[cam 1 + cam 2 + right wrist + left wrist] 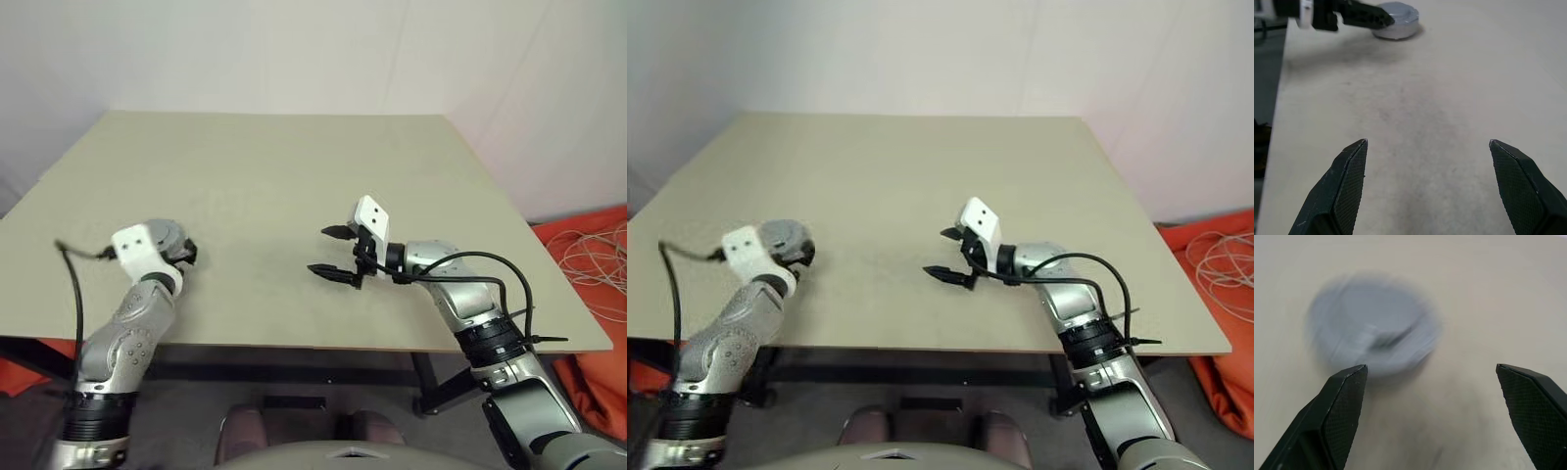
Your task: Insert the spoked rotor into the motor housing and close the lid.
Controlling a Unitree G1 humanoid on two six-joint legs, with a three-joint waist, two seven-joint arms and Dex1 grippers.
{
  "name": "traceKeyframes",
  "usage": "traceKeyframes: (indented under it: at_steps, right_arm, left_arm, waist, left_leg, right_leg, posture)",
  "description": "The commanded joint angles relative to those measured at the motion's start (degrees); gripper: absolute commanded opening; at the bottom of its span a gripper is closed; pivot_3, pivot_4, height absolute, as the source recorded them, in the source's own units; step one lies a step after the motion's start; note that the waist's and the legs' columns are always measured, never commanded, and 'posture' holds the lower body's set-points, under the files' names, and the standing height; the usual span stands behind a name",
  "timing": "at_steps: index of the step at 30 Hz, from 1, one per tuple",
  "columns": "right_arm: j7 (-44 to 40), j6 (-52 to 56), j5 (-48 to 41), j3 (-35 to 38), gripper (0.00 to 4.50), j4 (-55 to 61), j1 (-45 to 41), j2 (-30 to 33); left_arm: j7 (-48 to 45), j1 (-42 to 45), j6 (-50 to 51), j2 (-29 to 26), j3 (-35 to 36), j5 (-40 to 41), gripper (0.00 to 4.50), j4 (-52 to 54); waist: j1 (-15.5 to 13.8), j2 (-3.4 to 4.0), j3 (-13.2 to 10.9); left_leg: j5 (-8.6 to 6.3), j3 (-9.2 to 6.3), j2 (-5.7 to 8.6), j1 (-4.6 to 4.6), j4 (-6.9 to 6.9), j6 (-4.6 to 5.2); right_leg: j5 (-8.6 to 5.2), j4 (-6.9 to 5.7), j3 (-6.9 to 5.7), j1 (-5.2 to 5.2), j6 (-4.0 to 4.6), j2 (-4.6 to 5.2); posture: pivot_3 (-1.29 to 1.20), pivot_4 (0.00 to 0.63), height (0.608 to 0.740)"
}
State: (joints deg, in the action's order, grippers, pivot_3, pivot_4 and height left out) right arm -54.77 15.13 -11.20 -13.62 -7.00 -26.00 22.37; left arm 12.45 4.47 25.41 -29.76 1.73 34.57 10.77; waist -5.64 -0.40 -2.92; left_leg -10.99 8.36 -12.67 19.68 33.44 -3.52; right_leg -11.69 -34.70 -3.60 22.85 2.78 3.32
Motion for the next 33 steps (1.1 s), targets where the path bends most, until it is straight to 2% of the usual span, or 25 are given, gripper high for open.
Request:
traceKeyframes:
  at_steps: [1, 8, 15, 20, 33]
  right_arm:
    - [1.13, -4.00, 0.34, 2.50, 4.50, -2.05, -0.35, 0.35]
    - [2.21, -11.10, 1.23, 4.67, 4.50, -8.89, -0.02, 0.71]
    - [3.24, -16.50, 1.17, 6.95, 4.50, -15.52, -0.78, 0.11]
    - [2.95, -18.32, 1.64, 7.28, 4.50, -19.00, -2.25, -0.10]
    - [3.72, -19.02, 2.53, 6.59, 4.50, -20.45, -2.82, -1.71]
  left_arm:
    - [-12.91, 0.10, -7.23, -2.41, -1.07, -6.25, 4.47, -2.19]
    - [-36.83, 0.79, -21.38, -6.85, 0.28, -11.42, 4.47, -11.01]
    - [-48.07, 2.07, -32.19, -5.55, 6.44, -10.61, 4.47, -21.70]
    - [-51.38, 2.97, -34.31, -4.42, 8.40, -11.13, 4.47, -24.36]
    - [-49.37, 2.10, -32.33, -0.58, 10.01, -12.32, 4.47, -21.01]
  waist:
    - [0.11, 0.00, 0.00]
    - [0.21, 0.06, -0.02]
    - [0.29, 0.09, -0.03]
    - [0.24, 0.10, -0.03]
    - [0.25, 0.10, -0.03]
  left_leg:
    - [-0.01, 0.01, 0.00, 0.00, 0.02, 0.02]
    - [-0.01, 0.05, -0.06, -0.12, -0.12, -0.01]
    - [-0.03, 0.09, -0.06, -0.15, -0.16, 0.02]
    - [-0.03, 0.12, -0.06, -0.23, -0.14, 0.02]
    - [-0.02, 0.17, -0.11, -0.33, -0.16, 0.01]
  right_leg:
    - [0.00, 0.00, 0.01, -0.02, 0.01, 0.00]
    - [0.05, -0.13, 0.01, 0.00, 0.14, -0.05]
    - [0.19, -0.13, 0.02, 0.01, 0.37, -0.05]
    - [0.25, -0.12, 0.03, -0.04, 0.48, -0.03]
    - [0.26, -0.15, 0.03, -0.08, 0.49, -0.04]
  posture:
    - [0.00, 0.000, 0.740]
    - [0.00, 0.000, 0.740]
    - [0.00, 0.000, 0.740]
    - [0.00, 0.000, 0.740]
    - [0.00, 0.000, 0.740]
